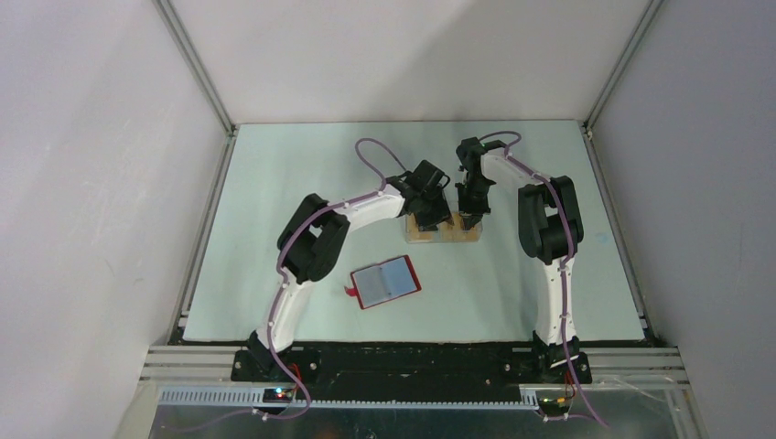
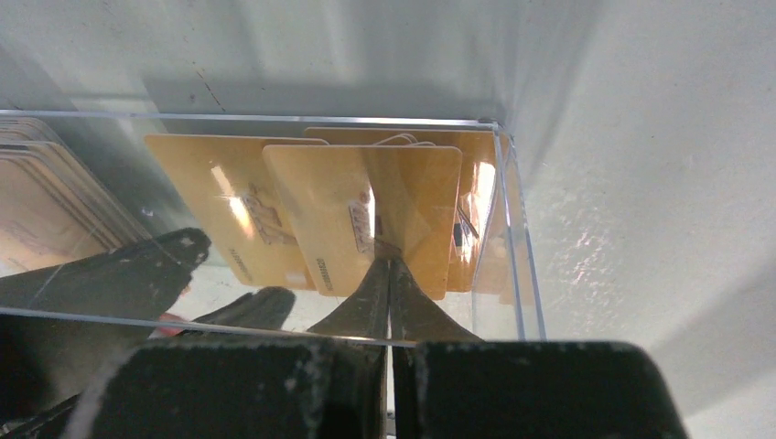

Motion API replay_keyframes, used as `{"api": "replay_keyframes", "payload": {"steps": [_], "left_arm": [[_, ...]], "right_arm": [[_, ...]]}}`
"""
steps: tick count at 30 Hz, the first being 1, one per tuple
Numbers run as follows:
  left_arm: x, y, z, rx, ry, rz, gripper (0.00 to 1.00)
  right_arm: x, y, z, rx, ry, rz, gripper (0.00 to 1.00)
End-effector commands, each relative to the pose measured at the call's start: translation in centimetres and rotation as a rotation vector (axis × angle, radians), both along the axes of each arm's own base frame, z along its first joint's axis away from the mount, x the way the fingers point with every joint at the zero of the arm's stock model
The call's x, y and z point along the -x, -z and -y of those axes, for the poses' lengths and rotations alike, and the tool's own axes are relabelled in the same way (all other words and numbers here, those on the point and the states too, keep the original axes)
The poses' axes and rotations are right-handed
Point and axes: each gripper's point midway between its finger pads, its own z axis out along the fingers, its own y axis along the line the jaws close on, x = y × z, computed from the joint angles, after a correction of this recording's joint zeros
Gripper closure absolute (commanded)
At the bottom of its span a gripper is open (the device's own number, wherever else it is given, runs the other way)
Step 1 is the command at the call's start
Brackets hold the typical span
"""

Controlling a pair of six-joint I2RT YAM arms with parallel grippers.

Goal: Put the credit cards into the card holder
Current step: Pick up the credit card from the storage box.

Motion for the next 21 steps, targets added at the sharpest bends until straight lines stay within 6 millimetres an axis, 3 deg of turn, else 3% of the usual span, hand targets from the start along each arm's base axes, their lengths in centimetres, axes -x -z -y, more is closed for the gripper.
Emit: {"api": "replay_keyframes", "payload": {"steps": [1, 9, 16, 21], "left_arm": [[0.4, 0.6, 1.9, 0.028, 0.047, -0.035, 0.47], [0.1, 0.3, 2.1, 0.053, 0.033, -0.028, 0.58], [-0.5, -2.7, 1.7, 0.088, 0.019, 0.046, 0.73], [-0.9, -4.7, 2.1, 0.153, 0.018, 0.089, 0.78]], "right_arm": [[0.1, 1.6, -0.1, -0.002, -0.001, -0.012, 1.0], [0.4, 1.9, -0.1, -0.009, 0.0, -0.025, 1.0], [0.3, 1.5, 0.1, -0.009, -0.001, -0.018, 1.0], [0.2, 1.0, 0.3, -0.007, 0.002, -0.007, 1.0]]}}
